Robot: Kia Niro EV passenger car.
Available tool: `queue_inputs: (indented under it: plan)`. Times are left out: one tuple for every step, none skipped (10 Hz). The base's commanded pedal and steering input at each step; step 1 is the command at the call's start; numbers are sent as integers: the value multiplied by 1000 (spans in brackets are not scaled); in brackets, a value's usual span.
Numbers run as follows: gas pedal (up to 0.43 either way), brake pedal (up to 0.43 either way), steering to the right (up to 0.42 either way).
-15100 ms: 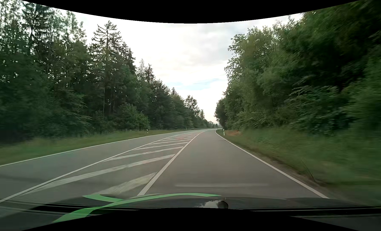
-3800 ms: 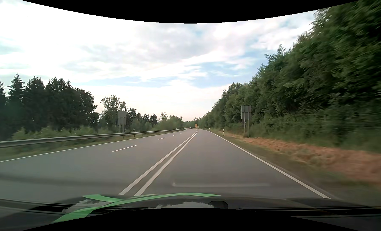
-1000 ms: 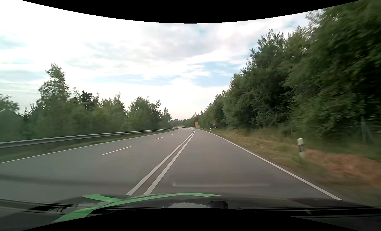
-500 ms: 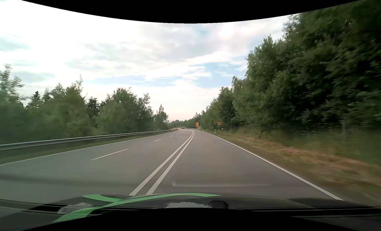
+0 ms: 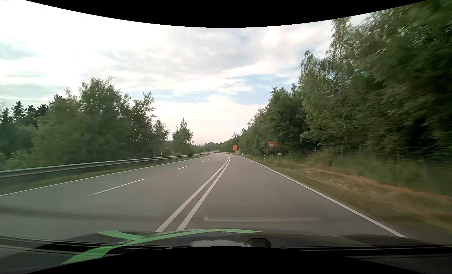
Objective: Follow the waypoints while adhering to traffic rules and regulations
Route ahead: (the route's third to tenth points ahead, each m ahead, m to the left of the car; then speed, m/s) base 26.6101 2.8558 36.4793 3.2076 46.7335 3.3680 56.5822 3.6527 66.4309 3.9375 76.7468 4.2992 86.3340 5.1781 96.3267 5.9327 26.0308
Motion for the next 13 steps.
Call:
queue_inputs:
  plan:
    - [189, 0, -4]
    - [189, 0, -4]
    - [189, 0, -4]
    - [189, 0, -5]
    - [189, 0, -5]
    - [189, 0, -5]
    - [189, 0, -5]
    - [189, 0, -4]
    - [189, 0, -4]
    - [189, 0, -5]
    - [189, 0, -5]
    - [177, 0, -4]
    - [130, 0, -5]
